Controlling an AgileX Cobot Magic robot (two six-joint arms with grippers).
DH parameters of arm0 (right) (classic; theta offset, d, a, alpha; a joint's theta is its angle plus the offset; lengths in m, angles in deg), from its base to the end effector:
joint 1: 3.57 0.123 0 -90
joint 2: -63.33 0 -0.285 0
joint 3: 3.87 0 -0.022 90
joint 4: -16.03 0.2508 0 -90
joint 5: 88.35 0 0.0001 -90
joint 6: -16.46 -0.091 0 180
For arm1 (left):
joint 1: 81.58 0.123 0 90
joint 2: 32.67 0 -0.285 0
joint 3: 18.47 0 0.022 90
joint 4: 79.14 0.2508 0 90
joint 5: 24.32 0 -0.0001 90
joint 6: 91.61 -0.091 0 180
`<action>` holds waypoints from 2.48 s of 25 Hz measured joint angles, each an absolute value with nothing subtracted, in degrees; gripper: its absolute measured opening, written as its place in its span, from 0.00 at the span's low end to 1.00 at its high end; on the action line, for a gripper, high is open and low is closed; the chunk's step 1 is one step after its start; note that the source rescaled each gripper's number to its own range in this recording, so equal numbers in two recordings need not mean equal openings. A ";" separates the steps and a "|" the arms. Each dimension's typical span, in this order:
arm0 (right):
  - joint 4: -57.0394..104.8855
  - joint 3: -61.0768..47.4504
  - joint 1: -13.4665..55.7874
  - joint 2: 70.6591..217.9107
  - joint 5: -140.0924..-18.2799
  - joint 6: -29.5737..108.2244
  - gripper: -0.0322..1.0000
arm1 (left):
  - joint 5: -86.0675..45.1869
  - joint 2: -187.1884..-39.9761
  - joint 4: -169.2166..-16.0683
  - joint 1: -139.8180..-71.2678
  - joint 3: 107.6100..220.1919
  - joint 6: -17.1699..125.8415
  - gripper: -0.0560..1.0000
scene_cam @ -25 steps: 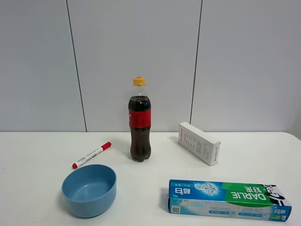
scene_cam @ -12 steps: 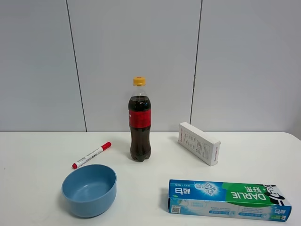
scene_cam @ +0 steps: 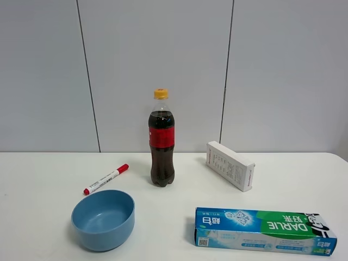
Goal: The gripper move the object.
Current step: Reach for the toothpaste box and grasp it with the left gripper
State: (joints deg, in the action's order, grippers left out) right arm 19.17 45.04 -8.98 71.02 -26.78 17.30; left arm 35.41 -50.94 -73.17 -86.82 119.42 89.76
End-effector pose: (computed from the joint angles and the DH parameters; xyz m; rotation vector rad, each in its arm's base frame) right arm -0.0046 0.0048 0.2746 0.0793 2.0597 -0.0016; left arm 0.0157 0.0068 0.3101 0.0714 2.0909 0.0562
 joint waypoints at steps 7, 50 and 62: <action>19.17 45.04 -8.98 71.02 -26.78 17.30 1.00 | 28.19 -76.79 -85.86 -86.82 136.34 65.34 1.00; 19.17 45.04 -8.98 71.02 -26.78 17.30 1.00 | 7.05 -158.27 -90.74 -140.69 175.50 32.78 1.00; 19.17 45.04 -8.98 71.02 -26.78 17.30 1.00 | 6.13 -164.31 -92.84 -133.58 175.62 29.03 1.00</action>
State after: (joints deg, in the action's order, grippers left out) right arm 19.17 45.04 -8.98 71.02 -26.78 17.30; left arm 6.13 -164.31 -92.84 -133.58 175.62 29.03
